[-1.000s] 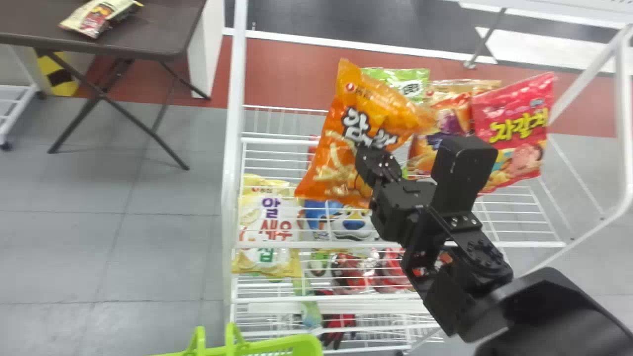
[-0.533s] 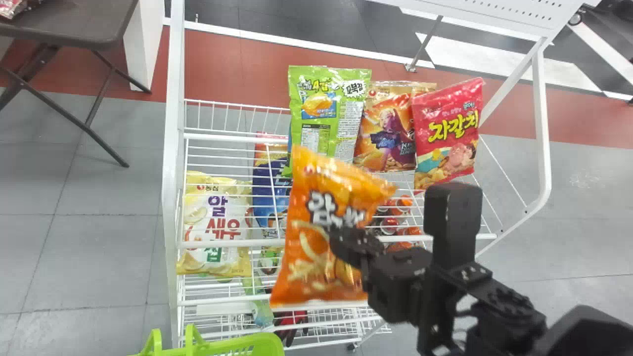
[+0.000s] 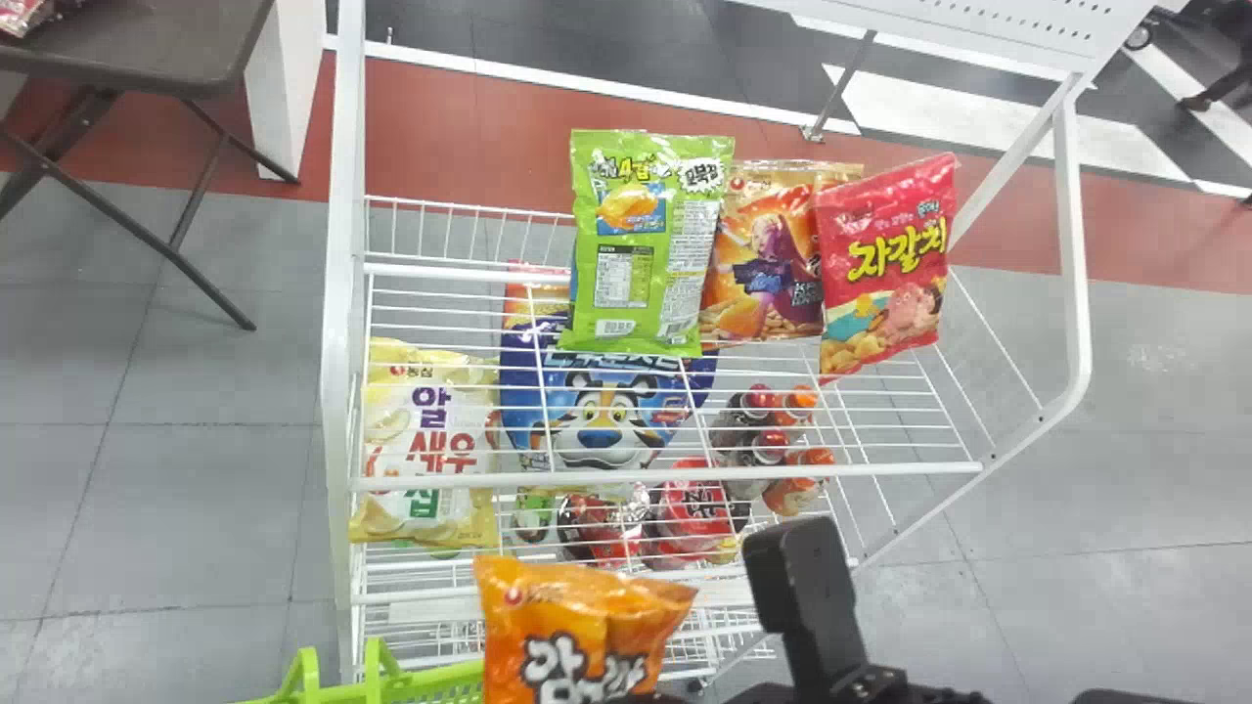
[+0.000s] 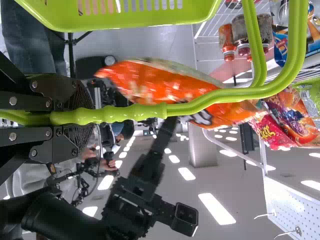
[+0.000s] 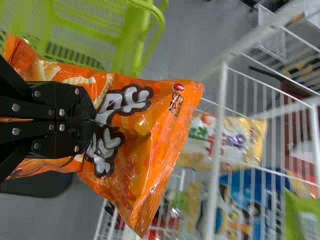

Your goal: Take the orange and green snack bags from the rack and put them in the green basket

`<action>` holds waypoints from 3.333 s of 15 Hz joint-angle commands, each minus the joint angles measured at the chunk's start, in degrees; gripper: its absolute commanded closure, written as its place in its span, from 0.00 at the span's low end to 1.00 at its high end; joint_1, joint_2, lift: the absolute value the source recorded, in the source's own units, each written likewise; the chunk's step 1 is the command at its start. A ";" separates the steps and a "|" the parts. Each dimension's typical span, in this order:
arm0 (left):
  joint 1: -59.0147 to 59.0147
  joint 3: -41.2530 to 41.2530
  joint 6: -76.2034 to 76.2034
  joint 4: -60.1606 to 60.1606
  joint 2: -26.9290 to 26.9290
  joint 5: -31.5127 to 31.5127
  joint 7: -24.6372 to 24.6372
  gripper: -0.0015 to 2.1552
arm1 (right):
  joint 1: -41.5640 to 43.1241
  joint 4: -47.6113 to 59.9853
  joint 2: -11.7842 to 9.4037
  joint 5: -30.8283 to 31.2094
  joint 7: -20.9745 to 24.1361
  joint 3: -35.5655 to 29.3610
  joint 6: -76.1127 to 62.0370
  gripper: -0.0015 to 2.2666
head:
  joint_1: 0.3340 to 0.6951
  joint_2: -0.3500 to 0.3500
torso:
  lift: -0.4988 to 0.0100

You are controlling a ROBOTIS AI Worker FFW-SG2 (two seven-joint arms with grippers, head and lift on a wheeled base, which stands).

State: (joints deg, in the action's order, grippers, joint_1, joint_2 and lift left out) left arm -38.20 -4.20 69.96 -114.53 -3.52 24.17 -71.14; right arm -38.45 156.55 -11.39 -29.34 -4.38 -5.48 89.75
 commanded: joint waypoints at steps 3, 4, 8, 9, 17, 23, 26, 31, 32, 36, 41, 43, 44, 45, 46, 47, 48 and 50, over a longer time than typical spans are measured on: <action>-0.04 -0.02 -0.04 0.01 0.00 0.09 -0.57 0.94 | 1.10 -2.83 0.58 0.16 0.95 5.04 0.33 0.99 | 1.00 0.00 | 0.98; -0.04 0.07 -0.04 0.01 0.00 0.09 -0.57 0.94 | 1.45 -4.32 0.75 -0.02 0.95 5.92 0.33 0.99 | 1.00 0.00 | 0.98; -0.04 0.25 -0.04 0.01 0.00 0.09 -0.84 0.94 | 4.52 -13.55 1.72 -0.63 0.42 9.44 0.33 0.99 | 1.00 0.01 | 0.98; -0.21 0.16 -0.04 0.01 0.00 0.09 -0.93 0.94 | 5.23 -15.31 1.90 -0.63 0.07 10.05 0.33 0.99 | 1.00 0.04 | 0.98; -0.30 0.25 -0.21 -0.17 -0.09 0.09 -1.80 0.94 | 11.11 -28.93 2.86 0.33 -1.86 13.74 -4.54 0.93 | 1.00 0.25 | 0.98; -0.21 0.25 -0.21 -0.08 -0.18 0.09 -1.89 0.94 | 15.86 -35.08 3.57 1.04 -2.13 15.33 0.33 0.41 | 1.00 0.27 | 0.98; -0.12 0.16 -0.21 0.01 -0.26 0.09 -1.89 0.94 | 11.38 -24.89 3.48 5.96 -0.37 15.50 0.33 0.00 | 1.00 0.26 | 0.98; 0.05 0.25 -0.21 -0.08 -0.18 0.09 -1.80 0.94 | 6.90 -12.14 3.21 4.99 -0.54 12.16 0.33 0.03 | 1.00 0.21 | 0.98; 0.05 0.16 -0.21 0.01 -0.18 0.09 -1.89 0.94 | 6.37 -10.38 3.13 5.08 -0.54 11.11 0.33 0.03 | 1.00 0.20 | 0.98; -0.21 0.16 -0.21 0.01 -0.35 0.09 -1.98 0.94 | 6.19 -7.84 2.95 6.75 -2.13 6.36 -9.99 0.03 | 1.00 0.11 | 0.98; -0.48 0.16 -0.21 -0.08 -0.44 0.09 -2.16 0.94 | 6.02 -11.00 2.42 15.28 -3.80 5.22 -43.74 0.04 | 1.00 0.09 | 0.98; -0.74 0.25 -0.21 -0.34 -0.44 0.09 -2.16 0.94 | 7.16 -14.60 2.25 15.63 -3.71 3.90 -52.70 0.04 | 1.00 0.07 | 0.98; -0.83 0.25 -0.21 -0.60 -0.44 0.09 -2.07 0.94 | 8.57 -17.15 2.16 15.72 -3.71 3.02 -56.39 0.04 | 1.00 0.05 | 0.98; -0.92 0.25 -0.21 -0.60 -0.44 0.00 -1.98 0.94 | 10.15 -20.23 2.16 15.98 -3.80 2.23 -60.26 0.04 | 1.00 0.04 | 0.98; -1.00 0.25 -0.21 -0.60 -0.44 0.00 -1.89 0.94 | 11.47 -22.69 2.16 16.33 -4.24 1.44 -63.78 0.04 | 1.00 0.02 | 0.98; -1.09 0.25 -0.21 -0.52 -0.44 0.00 -1.89 0.94 | 12.87 -25.59 2.16 16.51 -5.55 0.91 -66.94 0.04 | 1.00 0.00 | 0.98; -1.18 0.25 -0.21 -0.60 -0.44 -0.09 -1.98 0.94 | 14.19 -28.31 2.25 16.68 -6.70 0.38 -68.87 0.04 | 1.00 0.00 | 0.98; -1.35 0.25 -0.21 -0.60 -0.35 -0.09 -1.89 0.94 | 17.35 -33.24 2.16 16.86 -7.14 0.21 -70.46 0.04 | 1.00 0.00 | 0.98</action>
State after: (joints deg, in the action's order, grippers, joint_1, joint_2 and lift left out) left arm -39.39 -3.95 69.75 -115.13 -3.91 24.10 -73.05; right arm -23.28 126.68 -9.15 -12.62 -11.46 -5.06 20.39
